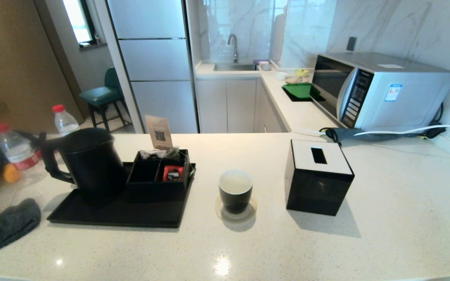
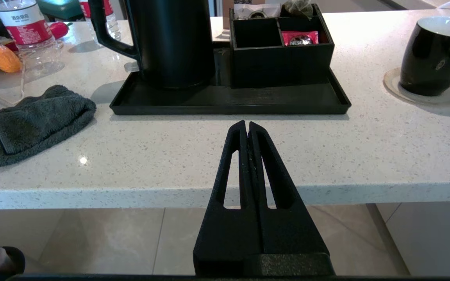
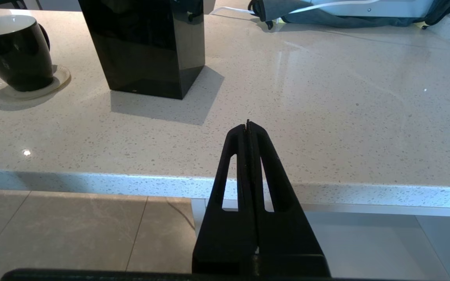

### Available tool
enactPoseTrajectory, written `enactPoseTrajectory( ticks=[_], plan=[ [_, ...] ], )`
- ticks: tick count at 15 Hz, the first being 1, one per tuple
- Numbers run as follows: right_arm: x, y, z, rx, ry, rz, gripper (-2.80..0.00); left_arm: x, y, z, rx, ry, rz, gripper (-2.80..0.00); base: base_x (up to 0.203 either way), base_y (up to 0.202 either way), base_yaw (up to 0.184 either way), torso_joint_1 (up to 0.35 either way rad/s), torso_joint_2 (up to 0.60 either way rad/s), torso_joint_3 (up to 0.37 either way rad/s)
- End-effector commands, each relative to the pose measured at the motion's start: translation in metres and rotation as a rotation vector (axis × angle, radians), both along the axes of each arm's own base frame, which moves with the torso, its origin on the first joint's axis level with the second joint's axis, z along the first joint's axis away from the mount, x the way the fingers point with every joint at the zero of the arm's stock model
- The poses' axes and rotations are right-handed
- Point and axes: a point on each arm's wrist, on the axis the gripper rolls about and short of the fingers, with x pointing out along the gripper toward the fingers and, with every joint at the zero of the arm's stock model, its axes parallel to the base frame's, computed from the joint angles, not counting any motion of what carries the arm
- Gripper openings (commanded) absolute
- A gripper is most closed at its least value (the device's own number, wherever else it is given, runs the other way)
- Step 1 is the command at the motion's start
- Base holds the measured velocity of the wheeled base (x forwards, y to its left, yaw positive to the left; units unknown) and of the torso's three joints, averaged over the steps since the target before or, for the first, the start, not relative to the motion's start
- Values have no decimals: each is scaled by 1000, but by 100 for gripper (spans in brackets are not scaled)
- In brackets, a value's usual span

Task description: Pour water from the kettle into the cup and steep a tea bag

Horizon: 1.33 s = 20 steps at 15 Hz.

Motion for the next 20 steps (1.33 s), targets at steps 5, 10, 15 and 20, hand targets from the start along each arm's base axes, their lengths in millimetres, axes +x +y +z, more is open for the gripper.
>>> enactPoseTrajectory(
  ticks=[5,10,15,20],
  plan=[
    [0,0,0,0,1,0,-280,12,1,66,-2,45,48,-280,0,0,0,0,0,0],
    [0,0,0,0,1,0,-280,67,5,130,9,136,197,-280,0,0,0,0,0,0],
    [0,0,0,0,1,0,-280,155,31,151,5,86,440,-280,0,0,0,0,0,0],
    [0,0,0,0,1,0,-280,210,84,137,22,17,544,-280,0,0,0,0,0,0]
  ],
)
